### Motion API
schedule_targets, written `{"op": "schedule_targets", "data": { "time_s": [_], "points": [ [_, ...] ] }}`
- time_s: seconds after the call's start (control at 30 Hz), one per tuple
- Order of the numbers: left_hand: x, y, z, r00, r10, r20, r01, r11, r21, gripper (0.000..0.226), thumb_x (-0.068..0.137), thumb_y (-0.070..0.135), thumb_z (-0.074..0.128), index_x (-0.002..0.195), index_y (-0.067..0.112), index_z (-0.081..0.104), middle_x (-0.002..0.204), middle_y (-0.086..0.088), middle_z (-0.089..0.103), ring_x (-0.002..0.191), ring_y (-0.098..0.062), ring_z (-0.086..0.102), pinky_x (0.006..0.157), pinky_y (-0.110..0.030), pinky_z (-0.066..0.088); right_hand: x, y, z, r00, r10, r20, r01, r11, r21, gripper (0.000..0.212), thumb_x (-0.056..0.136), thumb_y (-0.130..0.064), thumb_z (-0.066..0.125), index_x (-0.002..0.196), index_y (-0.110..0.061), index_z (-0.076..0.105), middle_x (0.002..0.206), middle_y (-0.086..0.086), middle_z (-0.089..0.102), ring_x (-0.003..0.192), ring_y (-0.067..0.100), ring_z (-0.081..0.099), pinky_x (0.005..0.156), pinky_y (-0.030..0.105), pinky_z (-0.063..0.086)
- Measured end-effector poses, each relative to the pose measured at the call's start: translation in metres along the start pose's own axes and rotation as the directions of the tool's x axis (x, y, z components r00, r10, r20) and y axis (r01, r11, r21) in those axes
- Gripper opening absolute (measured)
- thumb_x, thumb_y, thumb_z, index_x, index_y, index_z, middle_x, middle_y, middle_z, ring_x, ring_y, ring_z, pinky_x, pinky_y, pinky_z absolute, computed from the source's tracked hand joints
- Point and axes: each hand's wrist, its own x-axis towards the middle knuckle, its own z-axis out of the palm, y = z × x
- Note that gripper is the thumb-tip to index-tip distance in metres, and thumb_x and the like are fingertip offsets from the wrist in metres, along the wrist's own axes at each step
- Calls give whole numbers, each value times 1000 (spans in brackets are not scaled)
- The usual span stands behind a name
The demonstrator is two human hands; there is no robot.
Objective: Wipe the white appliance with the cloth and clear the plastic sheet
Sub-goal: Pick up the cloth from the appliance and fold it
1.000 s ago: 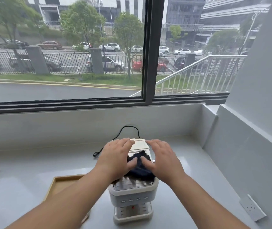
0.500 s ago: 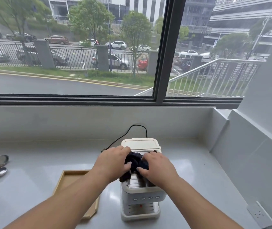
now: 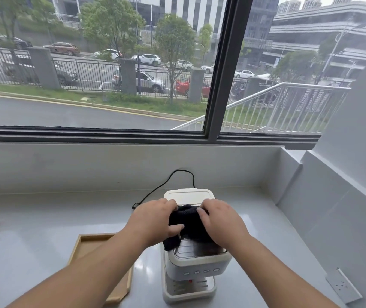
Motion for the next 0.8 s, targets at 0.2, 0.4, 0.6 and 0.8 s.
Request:
{"op": "schedule_targets", "data": {
  "time_s": [0.2, 0.4, 0.6, 0.8],
  "points": [
    [10, -3, -11, 999, 33, -38, -34, 999, -25, 47, 81, 74, 56, 111, 38, 50, 110, 15, 64, 99, -16, 62, 72, -35, 47, 15, -13, -21, 993, 64, -98, -50, 990, 133, 32, 108, -46, 36, 86, -25, 45, 76, -7, 58, 75, 24, 54, 62, 41, 39],
    [16, -2, -31, 993, 69, -100, -77, 994, -75, 42, 85, 67, 53, 111, 34, 53, 106, 13, 67, 100, -18, 63, 72, -35, 48, 31, -36, -43, 974, 68, -215, -15, 971, 239, 38, 110, -44, 37, 75, -27, 33, 62, -4, 49, 61, 12, 48, 54, 29, 30],
    [6, -7, -54, 971, 102, -218, -163, 944, -286, 62, 73, 65, 62, 129, 52, 40, 111, 25, 66, 99, -7, 65, 74, -32, 54, 50, -64, -65, 952, 141, -270, -17, 910, 415, 39, 111, -38, 41, 75, -21, 40, 58, -6, 46, 53, 12, 43, 53, 36, 33],
    [5, -22, -69, 915, 129, -382, -236, 939, -250, 82, 80, 49, 70, 153, 32, 38, 139, 9, 60, 119, -18, 60, 96, -34, 51, 63, -96, -70, 954, 124, -273, 10, 896, 443, 39, 110, -39, 41, 76, -20, 44, 62, -7, 50, 55, 8, 44, 50, 25, 34]
  ]
}}
